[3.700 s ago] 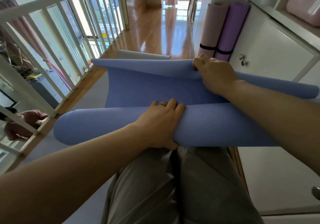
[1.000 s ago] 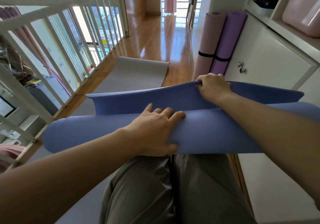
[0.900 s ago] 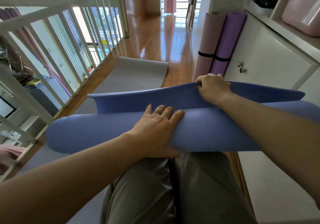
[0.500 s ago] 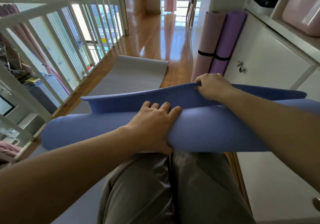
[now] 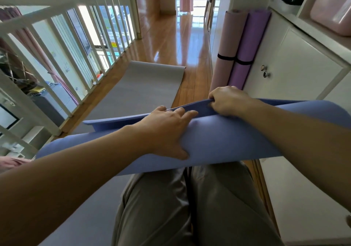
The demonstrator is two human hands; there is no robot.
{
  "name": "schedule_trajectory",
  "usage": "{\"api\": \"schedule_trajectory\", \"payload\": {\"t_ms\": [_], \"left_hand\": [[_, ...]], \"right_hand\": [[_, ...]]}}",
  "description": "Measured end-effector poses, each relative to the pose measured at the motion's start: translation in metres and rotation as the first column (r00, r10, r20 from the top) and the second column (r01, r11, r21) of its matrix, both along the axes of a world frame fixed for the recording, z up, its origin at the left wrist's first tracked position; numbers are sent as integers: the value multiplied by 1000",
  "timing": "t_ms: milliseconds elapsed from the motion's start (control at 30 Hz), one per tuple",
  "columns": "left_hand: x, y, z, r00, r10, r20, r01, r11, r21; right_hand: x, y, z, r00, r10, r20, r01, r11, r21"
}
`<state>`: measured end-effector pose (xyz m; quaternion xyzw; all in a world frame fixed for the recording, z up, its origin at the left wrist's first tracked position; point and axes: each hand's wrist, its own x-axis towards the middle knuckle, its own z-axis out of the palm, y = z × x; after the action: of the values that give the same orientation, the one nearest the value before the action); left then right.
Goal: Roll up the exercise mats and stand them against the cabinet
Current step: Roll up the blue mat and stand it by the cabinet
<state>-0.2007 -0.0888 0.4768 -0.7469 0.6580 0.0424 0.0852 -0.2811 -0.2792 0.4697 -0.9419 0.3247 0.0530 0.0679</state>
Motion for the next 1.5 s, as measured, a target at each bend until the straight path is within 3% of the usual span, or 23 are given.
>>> {"api": "schedule_trajectory", "payload": {"t_ms": [133, 433, 567, 733, 900, 1000, 1233, 1400, 1500], "left_hand": [[6, 2, 1, 996, 34, -81, -34, 999, 12], [1, 5, -7, 997, 36, 67, -38, 999, 29], [-3, 3, -18, 989, 57, 136, -55, 998, -19], [-3, -1, -27, 989, 94, 116, -90, 995, -42], [12, -9, -25, 995, 54, 85, -49, 997, -62], [20, -11, -26, 999, 15, 38, -12, 998, -55], [19, -22, -24, 997, 67, -24, -67, 998, -17], [9, -56, -17, 982, 18, -186, -11, 999, 42], [9, -73, -19, 974, 67, -217, -67, 998, 9]], "right_hand": [[1, 1, -4, 1000, -25, -12, 25, 1000, -5], [5, -6, -11, 999, -48, -9, 48, 999, 24], [0, -7, -13, 995, 44, 93, -52, 994, 94], [-18, -1, -13, 973, 117, 198, -143, 982, 124], [-32, 10, 1, 962, 255, -99, -242, 962, 125], [-37, 11, 4, 928, 321, -186, -296, 943, 150], [-42, 10, -8, 929, 367, -41, -368, 930, 2], [-41, 13, -1, 922, 385, -49, -387, 921, -51], [-40, 5, 0, 929, 368, -35, -369, 917, -153]]}}
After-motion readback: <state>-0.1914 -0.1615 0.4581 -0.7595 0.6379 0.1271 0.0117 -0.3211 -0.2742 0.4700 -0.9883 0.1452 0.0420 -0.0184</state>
